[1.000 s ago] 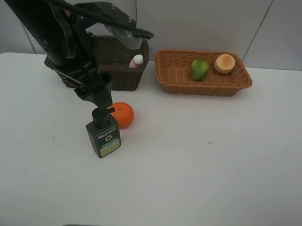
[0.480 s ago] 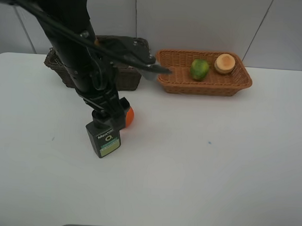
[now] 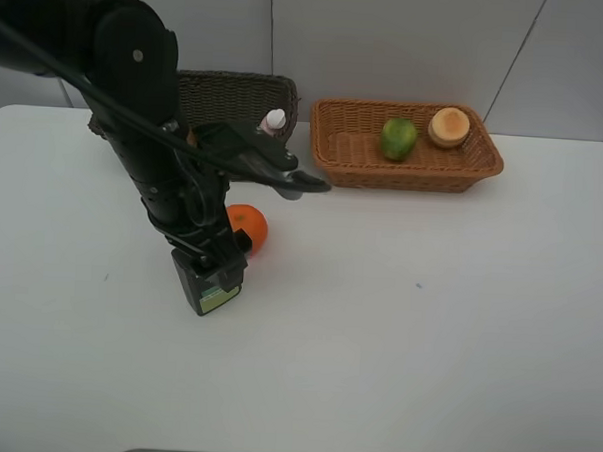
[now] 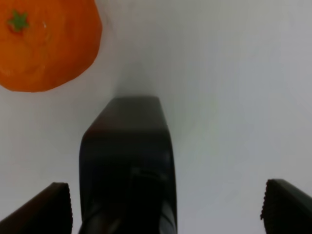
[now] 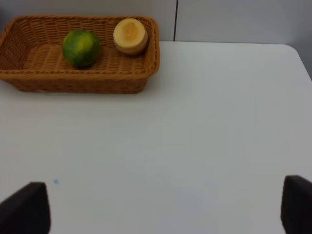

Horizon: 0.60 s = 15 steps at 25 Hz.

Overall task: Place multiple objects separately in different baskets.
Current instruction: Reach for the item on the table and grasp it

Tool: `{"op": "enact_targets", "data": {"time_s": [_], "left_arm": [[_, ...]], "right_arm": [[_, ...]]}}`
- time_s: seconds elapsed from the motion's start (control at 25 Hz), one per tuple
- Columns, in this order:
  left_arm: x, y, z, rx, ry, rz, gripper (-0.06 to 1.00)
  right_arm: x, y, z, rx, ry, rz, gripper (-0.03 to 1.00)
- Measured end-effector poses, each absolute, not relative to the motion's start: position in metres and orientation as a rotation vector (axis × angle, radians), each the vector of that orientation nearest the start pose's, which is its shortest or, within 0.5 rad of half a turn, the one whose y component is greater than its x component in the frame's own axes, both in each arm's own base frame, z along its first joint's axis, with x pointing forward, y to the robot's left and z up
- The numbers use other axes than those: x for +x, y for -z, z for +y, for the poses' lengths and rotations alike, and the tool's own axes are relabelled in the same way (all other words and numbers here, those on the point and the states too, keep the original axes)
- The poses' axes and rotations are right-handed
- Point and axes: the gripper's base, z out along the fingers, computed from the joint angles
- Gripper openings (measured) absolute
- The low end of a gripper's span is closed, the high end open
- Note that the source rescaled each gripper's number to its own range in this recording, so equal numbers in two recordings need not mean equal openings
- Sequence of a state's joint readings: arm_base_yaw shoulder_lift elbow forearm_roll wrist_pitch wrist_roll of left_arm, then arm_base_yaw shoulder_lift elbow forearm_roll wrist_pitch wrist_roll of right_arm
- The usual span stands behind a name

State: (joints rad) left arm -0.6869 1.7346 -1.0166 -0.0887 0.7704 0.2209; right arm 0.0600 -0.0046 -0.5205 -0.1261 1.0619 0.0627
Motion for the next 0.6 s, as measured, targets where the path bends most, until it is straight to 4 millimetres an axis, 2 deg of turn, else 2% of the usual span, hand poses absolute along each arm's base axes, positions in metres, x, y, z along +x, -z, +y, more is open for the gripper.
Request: {"op": "enact_targets", "data": {"time_s": [0.12,0.4,0.6], "left_arm": [[0.2417,-0.1670,-0.2054,1.234,0.151,2.734,1.00],[0.2430,-0.1652,-0.2066,1.225,0.156,2.728,1.00],[0.2449,-0.1652,-0.2043,1.209,0.157,2.734,0.94]], "right_arm": [[-0.0078,-0.2833,-0.0105,0.010,0.072,2.015,1.00],[-0.0078,-0.2833,-0.0105,0.010,0.072,2.015,1.00],[-0.0078,-0.2833,-0.0105,0.010,0.072,2.015,1.00]]}}
